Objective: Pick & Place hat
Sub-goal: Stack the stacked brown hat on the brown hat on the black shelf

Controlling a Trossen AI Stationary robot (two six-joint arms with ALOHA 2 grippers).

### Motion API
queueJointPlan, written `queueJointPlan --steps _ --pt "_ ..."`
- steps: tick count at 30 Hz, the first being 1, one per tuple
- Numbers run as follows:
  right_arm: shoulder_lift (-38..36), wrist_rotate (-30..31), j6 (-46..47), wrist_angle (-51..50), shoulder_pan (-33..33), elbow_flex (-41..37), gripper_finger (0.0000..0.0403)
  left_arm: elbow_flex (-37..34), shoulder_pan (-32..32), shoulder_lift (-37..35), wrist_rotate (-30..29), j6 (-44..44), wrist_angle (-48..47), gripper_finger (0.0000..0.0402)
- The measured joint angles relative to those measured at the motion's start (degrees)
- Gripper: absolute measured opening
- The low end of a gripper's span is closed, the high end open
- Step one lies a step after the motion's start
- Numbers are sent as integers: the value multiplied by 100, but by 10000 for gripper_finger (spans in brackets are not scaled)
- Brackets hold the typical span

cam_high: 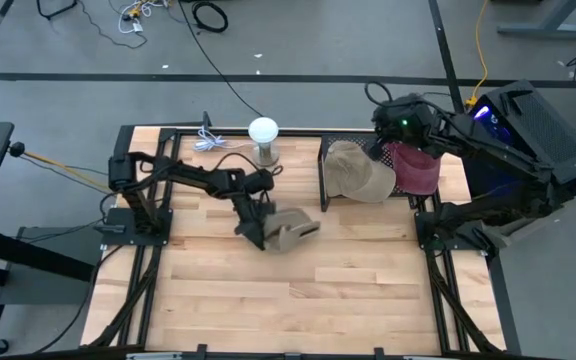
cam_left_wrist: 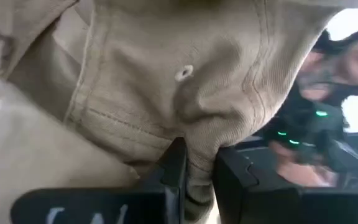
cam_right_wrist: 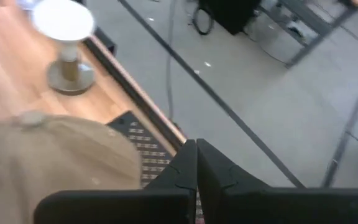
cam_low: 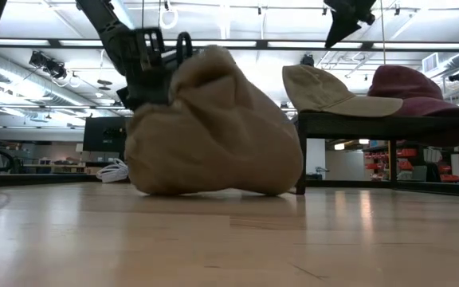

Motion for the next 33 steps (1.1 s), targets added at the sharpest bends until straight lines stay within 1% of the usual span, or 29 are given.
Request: queueJointPlan --steps 4,7,10,13,16,18,20,22,27,30,33 --pt "0 -176 -253 90 188 0 6 3 -166 0 448 -695 653 52" --pt "0 -271 -656 372 385 -1 4 5 -266 0 669 -1591 1458 52" --pt "0 -525 -1263 748 613 0 2 10 -320 0 760 -2600 2451 52" --pt "0 -1081 -2012 1016 863 0 1 12 -336 -2 740 -3542 3500 52" --pt "0 -1936 -2622 1096 1109 0 1 15 -333 -13 563 -4316 4297 52" --pt "0 -2480 -2915 1074 1310 0 1 21 -316 -13 443 -4600 4549 52" --pt "-9 -2797 -3124 1155 1547 -64 1 21 -314 -13 337 -4719 4597 52" --pt "-67 -2767 -3202 1423 1843 -285 1 21 -314 -13 292 -4733 4595 52" --pt "-271 -1762 -2965 2479 2755 -1273 0 21 -314 -13 189 -4900 4599 52" --pt "-291 -1361 -2703 3031 3284 -1779 0 23 -314 -15 191 -5116 4622 52" --pt "-288 -1020 -2340 3605 3762 -2076 0 23 -312 -18 224 -5185 4668 52"
